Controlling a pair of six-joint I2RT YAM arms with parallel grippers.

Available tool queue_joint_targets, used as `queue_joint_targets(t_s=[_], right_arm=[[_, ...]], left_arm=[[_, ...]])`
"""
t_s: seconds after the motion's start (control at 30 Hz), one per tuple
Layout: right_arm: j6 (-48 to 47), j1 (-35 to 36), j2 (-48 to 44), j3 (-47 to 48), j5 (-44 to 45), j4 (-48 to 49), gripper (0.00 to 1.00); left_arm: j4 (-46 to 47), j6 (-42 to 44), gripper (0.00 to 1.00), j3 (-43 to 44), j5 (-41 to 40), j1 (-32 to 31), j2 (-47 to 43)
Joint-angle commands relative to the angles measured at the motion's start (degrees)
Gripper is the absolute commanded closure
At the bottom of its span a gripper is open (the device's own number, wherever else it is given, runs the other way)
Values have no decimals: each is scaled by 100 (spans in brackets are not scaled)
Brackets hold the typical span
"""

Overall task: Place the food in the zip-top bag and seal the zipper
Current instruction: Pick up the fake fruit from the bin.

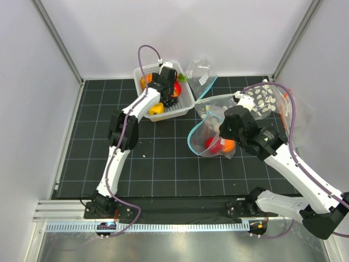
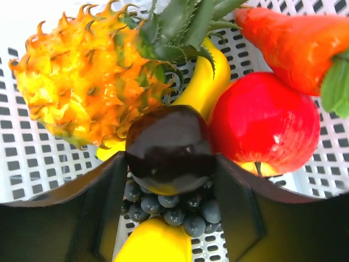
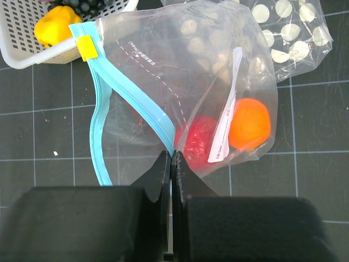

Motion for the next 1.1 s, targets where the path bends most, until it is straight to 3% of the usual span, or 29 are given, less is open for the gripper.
queue_joint_targets(t_s=[0.0,0.07,0.23,0.4,0.53,0.77,1.07], right_arm=[[-50,-27,-80,-20,-17,193,99],[-59,-18,-79,-29,-25,193,99],[-59,-18,-71,-20,10,193,99],[-94,-18,0,41,-8,193,99],[-94,-18,8,76,-16,193,99],[-112,-18,35,120,10,167,99],[-182,-18,61,199,1,114,99]], left_arm=[[82,-104,43,121,28,107,-174],[56,-122,51,-80,81,108,-332],[336,-428,60,-1281,406,108,-1559],[889,-956,78,-2698,1599,90,-2941],[1189,-1229,78,-3752,1979,11,-3795],[1435,-1572,82,-4826,2848,-410,-5034],[1497,-1757,83,-5898,2912,-1894,-6757]])
